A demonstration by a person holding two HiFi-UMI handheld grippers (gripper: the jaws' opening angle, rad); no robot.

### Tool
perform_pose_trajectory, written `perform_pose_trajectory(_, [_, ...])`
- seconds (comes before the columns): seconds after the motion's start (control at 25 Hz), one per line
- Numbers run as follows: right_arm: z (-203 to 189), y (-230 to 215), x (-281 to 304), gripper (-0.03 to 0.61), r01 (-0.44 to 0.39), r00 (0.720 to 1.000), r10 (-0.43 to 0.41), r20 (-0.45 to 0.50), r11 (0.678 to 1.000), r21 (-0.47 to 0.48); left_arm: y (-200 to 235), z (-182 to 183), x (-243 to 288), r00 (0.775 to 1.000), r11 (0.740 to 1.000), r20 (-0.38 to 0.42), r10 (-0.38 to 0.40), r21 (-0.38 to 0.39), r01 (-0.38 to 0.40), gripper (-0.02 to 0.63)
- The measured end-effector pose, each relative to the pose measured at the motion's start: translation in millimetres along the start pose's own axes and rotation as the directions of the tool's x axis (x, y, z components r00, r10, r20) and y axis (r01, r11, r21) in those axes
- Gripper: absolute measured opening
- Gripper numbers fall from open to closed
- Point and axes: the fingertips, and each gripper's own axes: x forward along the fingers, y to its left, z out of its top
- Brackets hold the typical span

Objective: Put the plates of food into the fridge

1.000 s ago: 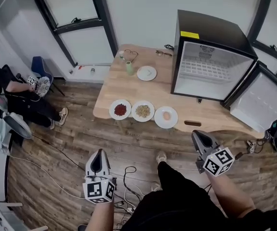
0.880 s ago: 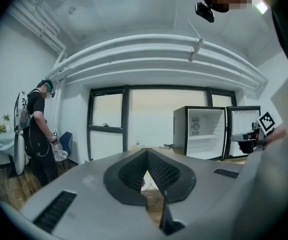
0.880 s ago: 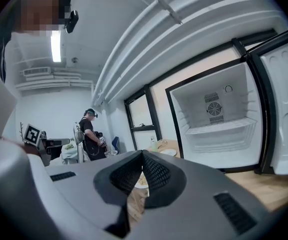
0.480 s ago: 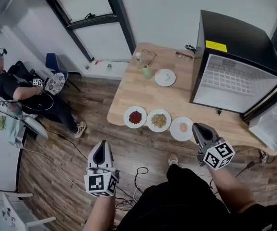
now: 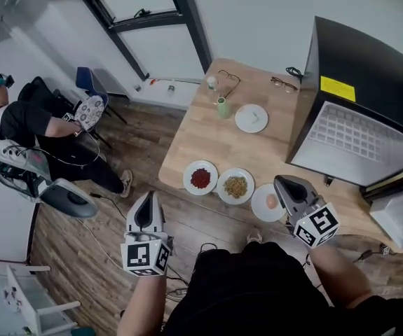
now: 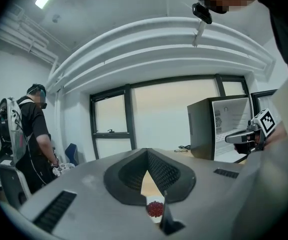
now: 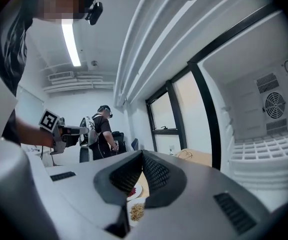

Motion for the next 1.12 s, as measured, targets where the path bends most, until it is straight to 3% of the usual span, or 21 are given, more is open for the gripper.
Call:
perform_pose_trajectory(0.36, [-24,-38,8,0.021,0.075,0.997,-0.073,-0.030,0.994,0.076,-15,-13,49,0.996,0.998,-0.055,-0.064,-0.006,0.064,0.003])
perform_pose_trajectory(0.6, [-21,-63,-5,0.021,0.205,0.979,-0.205,-0.017,0.973,0.103,-37,-15,101,0.978,0.979,-0.058,-0.202,0.006,0.202,0.005])
perform_pose_trajectory(0.84, [-18,-64,-14,0.021,0.321,0.947,-0.321,-0.012,0.943,0.091,-56,1,155,0.924,0.923,-0.023,-0.383,0.040,0.384,0.003])
perform_pose_trajectory(1.0, [-18,-69,-24,0.021,0.451,0.891,-0.453,-0.014,0.883,0.133,-65,3,182,0.880,0.880,-0.008,-0.475,0.021,0.475,0.003])
perform_pose_trajectory(1.12, [-20,-64,-33,0.021,0.505,0.861,-0.509,-0.007,0.851,0.143,-84,7,196,0.831,0.831,0.020,-0.555,0.036,0.554,0.003])
